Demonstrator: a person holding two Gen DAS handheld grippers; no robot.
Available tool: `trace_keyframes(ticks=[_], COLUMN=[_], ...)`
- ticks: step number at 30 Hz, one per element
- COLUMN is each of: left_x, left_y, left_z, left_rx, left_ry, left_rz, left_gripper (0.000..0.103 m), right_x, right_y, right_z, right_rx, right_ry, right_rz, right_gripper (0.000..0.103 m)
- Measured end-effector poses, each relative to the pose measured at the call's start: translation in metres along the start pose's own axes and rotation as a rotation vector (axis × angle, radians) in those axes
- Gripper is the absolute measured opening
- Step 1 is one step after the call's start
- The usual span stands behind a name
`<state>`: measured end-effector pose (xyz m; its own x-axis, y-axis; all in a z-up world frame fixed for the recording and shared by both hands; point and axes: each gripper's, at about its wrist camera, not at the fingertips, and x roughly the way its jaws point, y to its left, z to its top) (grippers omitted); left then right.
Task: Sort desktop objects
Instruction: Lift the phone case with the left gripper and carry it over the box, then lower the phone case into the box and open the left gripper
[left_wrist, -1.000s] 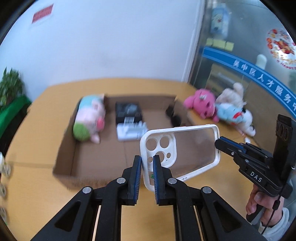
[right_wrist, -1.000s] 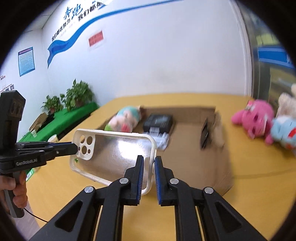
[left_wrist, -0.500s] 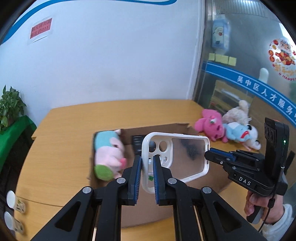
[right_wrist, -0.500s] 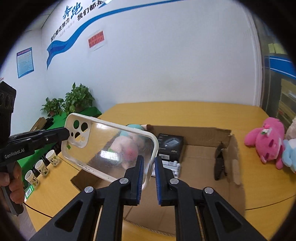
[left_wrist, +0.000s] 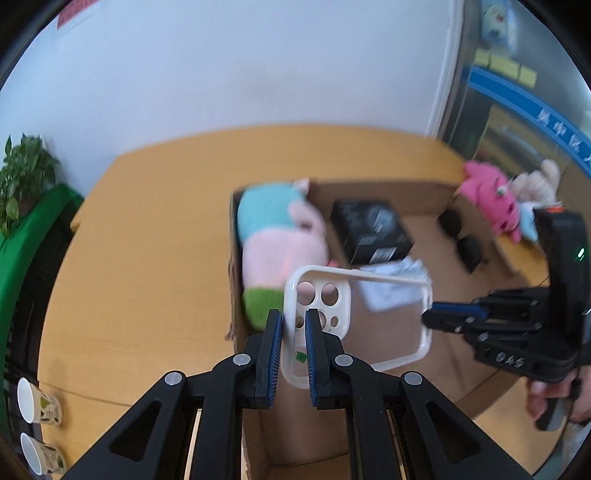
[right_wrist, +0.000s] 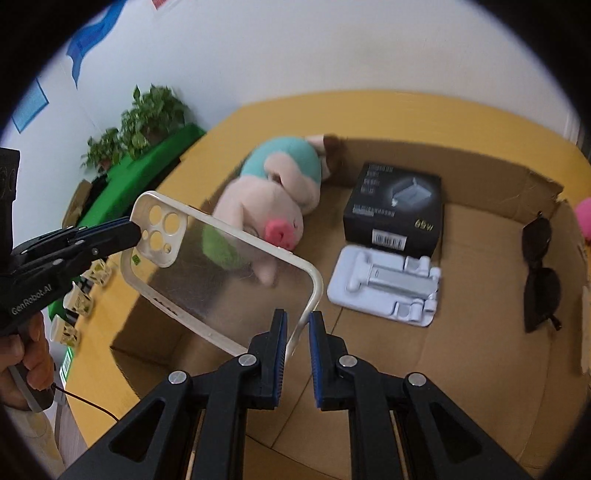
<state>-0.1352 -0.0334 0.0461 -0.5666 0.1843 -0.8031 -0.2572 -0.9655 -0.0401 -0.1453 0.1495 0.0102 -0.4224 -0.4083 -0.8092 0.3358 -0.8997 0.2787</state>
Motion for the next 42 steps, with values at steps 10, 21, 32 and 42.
trace_keyframes(ticks=[10,21,32,42], left_x=[0.064,0.093,-0.015,-0.035], left_y=[-0.004,-0.025,-0.024,-0.052], left_z=[-0.021,-0.036,-0.034,-0.098], left_rx=[0.017,0.108,0.030,-0.057], left_ry=[0.283,0.450,0.007,-0.345], left_rz=[0.037,0.151,0.161,0.094], left_gripper=[0.009,0.020,0.071,0.094], right_x=[0.054,0.077,-0.038,-0.122], right_y=[-0.019,-0.014,-0.005,-0.028], right_z=[0.003,-0.009,-0.021,-0.129], right_rx=[0.018,0.026,-0.047,-0.021], right_ry=[0.312,0.430,0.027,-0.562], right_rz=[0.050,0.049,-0.027,-0.345], right_gripper=[0.011,0.015,0.070,0.083])
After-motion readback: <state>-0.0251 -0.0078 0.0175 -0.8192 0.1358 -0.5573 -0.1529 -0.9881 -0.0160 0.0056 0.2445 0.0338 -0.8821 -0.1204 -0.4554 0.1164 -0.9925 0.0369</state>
